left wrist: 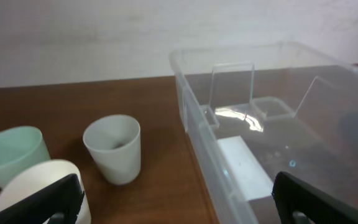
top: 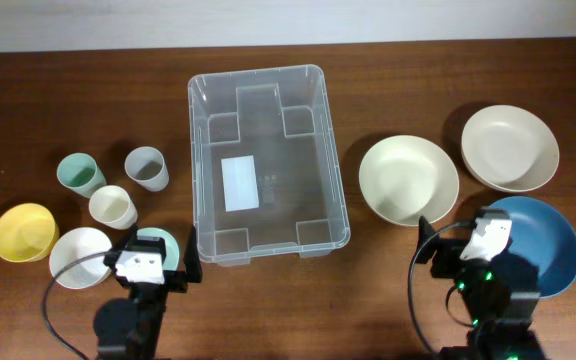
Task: Pack container
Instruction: 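Move the right gripper to the cream bowl rim and grasp it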
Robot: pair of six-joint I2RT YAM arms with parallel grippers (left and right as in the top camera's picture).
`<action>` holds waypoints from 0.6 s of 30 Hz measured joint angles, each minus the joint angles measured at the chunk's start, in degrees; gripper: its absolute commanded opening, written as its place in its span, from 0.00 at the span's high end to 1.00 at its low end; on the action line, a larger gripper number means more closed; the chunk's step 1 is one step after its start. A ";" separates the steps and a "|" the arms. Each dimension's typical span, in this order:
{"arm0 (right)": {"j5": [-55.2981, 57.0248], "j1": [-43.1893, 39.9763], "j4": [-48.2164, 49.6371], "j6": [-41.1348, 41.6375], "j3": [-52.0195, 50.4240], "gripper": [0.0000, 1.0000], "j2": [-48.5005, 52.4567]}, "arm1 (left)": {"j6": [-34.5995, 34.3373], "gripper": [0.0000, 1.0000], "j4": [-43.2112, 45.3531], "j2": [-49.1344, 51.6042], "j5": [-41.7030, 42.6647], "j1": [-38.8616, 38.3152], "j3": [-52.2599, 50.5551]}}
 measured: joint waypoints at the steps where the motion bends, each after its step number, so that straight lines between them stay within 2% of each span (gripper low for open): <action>1: -0.02 0.00 -3.02 0.00 4.13 0.01 3.45 | -0.13 0.01 -0.72 2.14 0.09 0.00 2.25; 4: 0.00 0.00 -11.82 0.02 14.40 0.01 13.33 | -0.37 0.00 -3.65 9.90 0.50 0.00 9.64; 6: -0.04 0.00 -18.78 0.02 22.32 0.01 21.57 | -0.42 0.01 -6.69 18.78 0.74 0.00 16.70; 11: -0.04 0.00 -34.21 0.15 37.83 0.01 36.89 | -0.39 0.01 -21.77 39.04 1.03 0.00 35.01; 14: -0.11 0.00 -39.32 0.15 42.84 0.01 42.42 | -0.39 0.01 -33.18 50.90 1.14 0.00 47.54; 18: 0.07 -0.02 -39.71 1.18 44.00 0.01 45.57 | -0.39 0.01 -42.91 59.91 1.16 0.00 58.36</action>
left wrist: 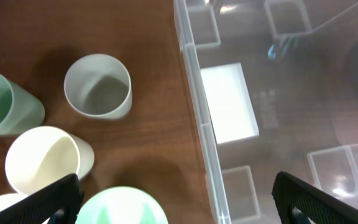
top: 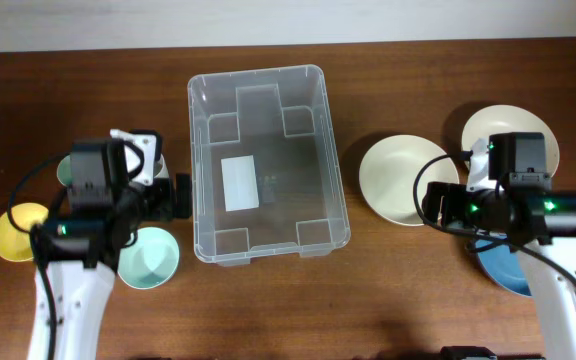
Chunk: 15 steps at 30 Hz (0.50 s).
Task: Pack container
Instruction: 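Move the right gripper to the cream bowl rim and grasp it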
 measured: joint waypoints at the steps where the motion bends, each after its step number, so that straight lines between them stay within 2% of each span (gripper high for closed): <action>1: 0.15 -0.04 0.52 0.48 0.00 0.01 0.48 | 0.00 0.01 -0.68 1.16 0.00 0.00 1.14; 6: 1.16 -2.75 5.01 1.90 1.03 0.01 4.83 | 0.00 0.01 -0.76 2.80 0.00 0.00 2.67; 11: 1.62 -7.28 10.60 3.28 1.92 0.01 15.63 | 0.00 0.01 -0.55 2.80 -0.02 0.00 2.80; 15: 1.55 -7.76 13.88 3.48 1.92 0.01 23.08 | 0.00 0.01 -0.33 2.84 -0.02 0.00 2.80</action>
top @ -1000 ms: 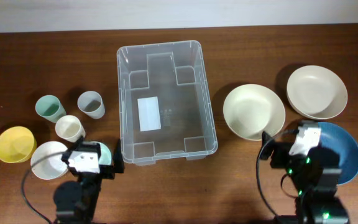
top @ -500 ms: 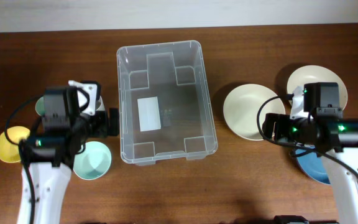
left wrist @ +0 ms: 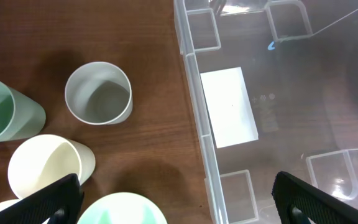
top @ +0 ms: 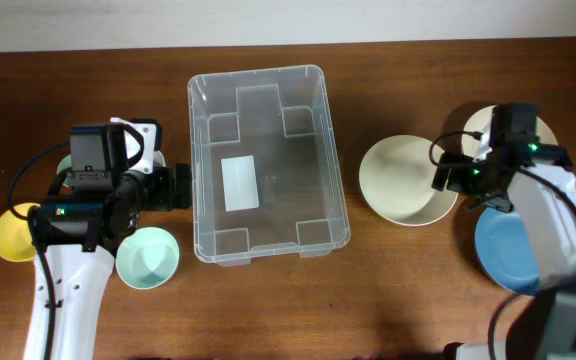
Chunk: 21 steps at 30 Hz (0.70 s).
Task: Pack container
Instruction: 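Move the right gripper to the cream bowl rim and grasp it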
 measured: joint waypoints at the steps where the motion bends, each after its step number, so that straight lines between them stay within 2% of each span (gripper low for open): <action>1: -0.07 0.00 0.31 0.02 0.00 0.01 0.66 | 0.00 0.01 0.02 0.00 0.02 0.00 0.00; 9: -1.20 0.00 7.41 0.07 0.00 0.00 10.19 | 0.00 0.01 0.22 0.00 0.00 0.00 0.00; 15: -1.66 0.00 7.89 0.28 0.00 0.08 15.13 | 0.00 0.01 0.26 0.00 0.02 0.00 0.00; 17: -1.66 0.00 8.02 0.37 0.00 0.14 15.61 | 0.00 0.01 0.26 0.00 0.00 0.00 0.00; 21: -1.70 0.00 8.35 0.94 0.00 0.36 15.63 | 0.00 0.01 0.26 0.00 0.00 0.00 0.00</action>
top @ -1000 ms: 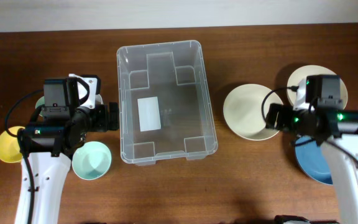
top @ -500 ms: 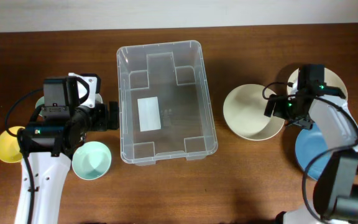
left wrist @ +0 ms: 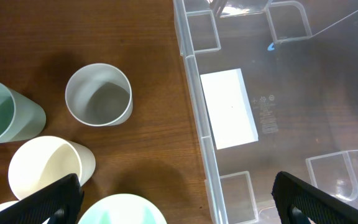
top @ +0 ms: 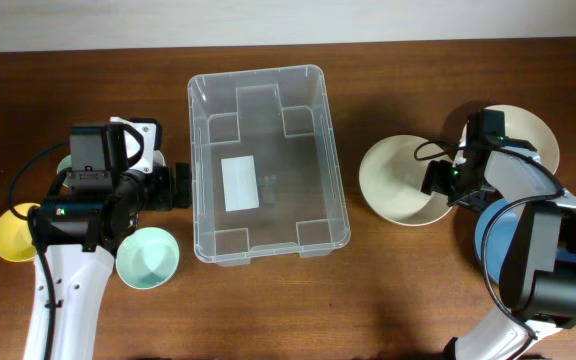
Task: Pack container
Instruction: 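Move the right gripper to the cream bowl rim and grasp it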
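Note:
The clear plastic container [top: 258, 160] stands empty mid-table, with a white label on its floor [left wrist: 229, 109]. My left gripper [top: 173, 187] hovers open just left of it, its fingers [left wrist: 55, 199] spread wide above a mint bowl [left wrist: 123, 208]. In front of it are a grey cup [left wrist: 98, 94], a green cup [left wrist: 5, 115] and a cream cup [left wrist: 45, 165]. My right gripper [top: 438, 180] sits at the right rim of a cream bowl [top: 398, 180]. How its jaws stand is not visible.
A yellow bowl [top: 13, 232] lies at the far left. The mint bowl [top: 148, 257] sits in front of the left arm. A second cream bowl [top: 518, 135] and a blue bowl [top: 493, 250] lie at the right, partly under the right arm.
My right gripper has shifted slightly left, onto the right rim of the cream bowl, and its arm now lies over the blue bowl. The left arm and the cups are unchanged.
Both arms were folded at the table's front edge. Then the left gripper was out over the cups beside the container and the right gripper was among the bowls. The right gripper then stood by the cream bowl's right edge, and now at its rim.

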Robot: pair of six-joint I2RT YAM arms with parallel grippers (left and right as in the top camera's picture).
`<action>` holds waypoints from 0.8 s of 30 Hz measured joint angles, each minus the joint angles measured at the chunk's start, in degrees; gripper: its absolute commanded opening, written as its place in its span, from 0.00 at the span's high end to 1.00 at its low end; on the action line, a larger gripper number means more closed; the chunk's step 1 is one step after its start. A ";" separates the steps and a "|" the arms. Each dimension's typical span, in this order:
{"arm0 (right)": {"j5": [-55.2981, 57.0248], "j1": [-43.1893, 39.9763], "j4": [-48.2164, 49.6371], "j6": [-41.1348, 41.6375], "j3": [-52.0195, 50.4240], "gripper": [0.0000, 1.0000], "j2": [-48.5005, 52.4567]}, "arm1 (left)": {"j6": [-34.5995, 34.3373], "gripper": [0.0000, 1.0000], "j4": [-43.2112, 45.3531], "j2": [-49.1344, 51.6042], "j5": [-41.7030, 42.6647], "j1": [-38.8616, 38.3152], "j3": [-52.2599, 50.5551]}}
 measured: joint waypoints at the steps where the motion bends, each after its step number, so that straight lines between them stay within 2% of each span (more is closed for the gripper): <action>1: 0.02 0.00 0.04 -0.02 0.00 0.41 0.00 | 0.00 0.01 0.00 0.00 0.00 0.00 0.00; 5: 0.02 0.00 0.02 0.17 0.00 0.55 0.00 | 0.00 0.01 0.00 0.00 0.00 0.00 0.00; 10: 0.00 0.00 0.00 0.09 0.00 0.66 0.00 | 0.00 0.01 -0.02 0.00 0.00 0.00 0.00; 24: 0.02 0.00 0.31 0.07 -0.07 0.66 0.00 | 0.00 0.00 0.00 0.00 0.00 0.00 0.00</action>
